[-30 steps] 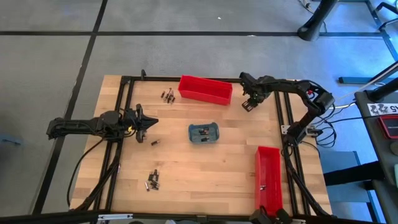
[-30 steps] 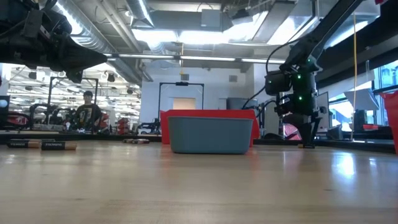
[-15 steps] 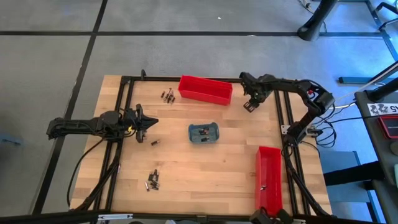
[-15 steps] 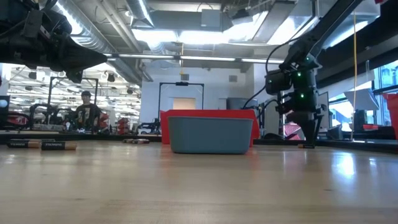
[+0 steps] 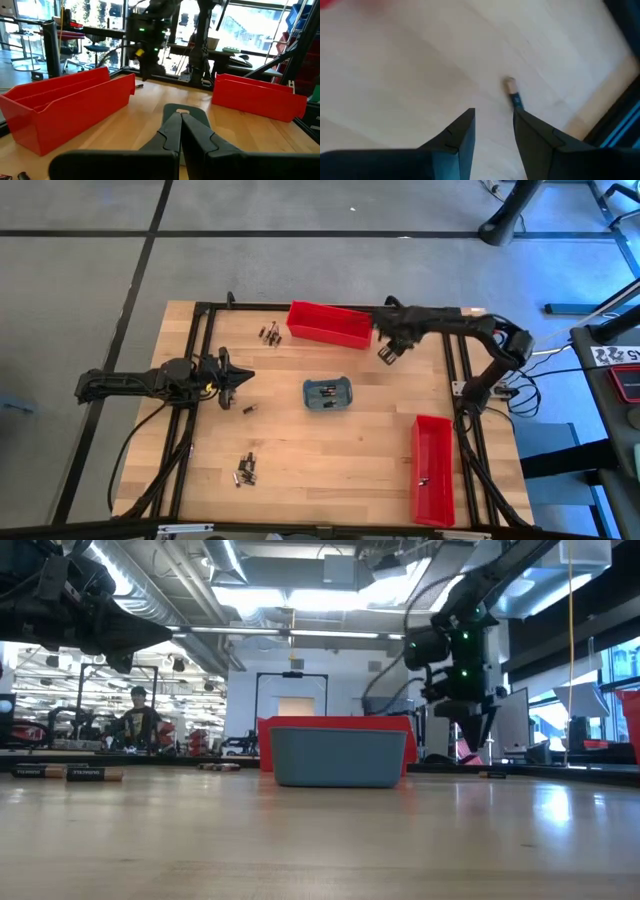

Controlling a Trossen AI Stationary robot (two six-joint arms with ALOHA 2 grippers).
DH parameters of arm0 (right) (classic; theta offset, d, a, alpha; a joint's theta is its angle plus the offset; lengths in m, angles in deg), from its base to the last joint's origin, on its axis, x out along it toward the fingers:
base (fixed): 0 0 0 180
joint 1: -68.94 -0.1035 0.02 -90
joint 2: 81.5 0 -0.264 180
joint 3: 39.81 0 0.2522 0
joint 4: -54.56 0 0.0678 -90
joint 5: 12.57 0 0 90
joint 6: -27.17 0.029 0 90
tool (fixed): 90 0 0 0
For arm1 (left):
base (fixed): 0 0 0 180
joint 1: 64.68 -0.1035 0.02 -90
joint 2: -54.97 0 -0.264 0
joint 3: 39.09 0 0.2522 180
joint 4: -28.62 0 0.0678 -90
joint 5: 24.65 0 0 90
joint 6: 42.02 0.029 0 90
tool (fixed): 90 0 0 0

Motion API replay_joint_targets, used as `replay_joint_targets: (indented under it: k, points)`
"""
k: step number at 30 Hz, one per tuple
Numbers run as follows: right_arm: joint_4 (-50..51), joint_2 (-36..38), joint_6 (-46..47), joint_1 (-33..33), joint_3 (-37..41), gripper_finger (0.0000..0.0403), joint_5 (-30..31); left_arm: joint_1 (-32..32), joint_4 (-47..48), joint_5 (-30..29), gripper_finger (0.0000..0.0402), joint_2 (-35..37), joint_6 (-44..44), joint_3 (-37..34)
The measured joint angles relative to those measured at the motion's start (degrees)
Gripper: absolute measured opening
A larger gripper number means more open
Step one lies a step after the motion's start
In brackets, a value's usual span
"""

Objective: Sort batteries
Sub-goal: Adjust the bottom red bin

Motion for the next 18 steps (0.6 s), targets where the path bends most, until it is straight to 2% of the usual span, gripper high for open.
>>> replay_joint_targets:
  k: [3,6,9,14,18]
  points:
    - [0.54,0.0,2.13,-7.52,-0.47,0.0133,2.53,0.0,-0.02,0.0,0.0001,0.0,1.25,0.0]
    - [1.48,0.0,4.72,-14.21,-2.52,0.0133,2.35,0.0,-0.1,-0.74,0.0001,0.0,2.88,0.0]
    - [7.06,0.0,7.47,-19.47,-6.27,0.0133,0.03,-0.02,-0.17,-1.39,0.0001,0.0,3.01,0.0]
    - [18.85,0.0,9.35,-27.89,-17.4,0.0133,-7.21,-0.02,-0.17,-1.46,0.0001,0.0,1.49,0.0]
    - [29.19,0.05,12.96,-35.22,-23.96,0.0133,-10.31,0.0,-0.17,-1.46,0.0001,0.0,0.38,0.0]
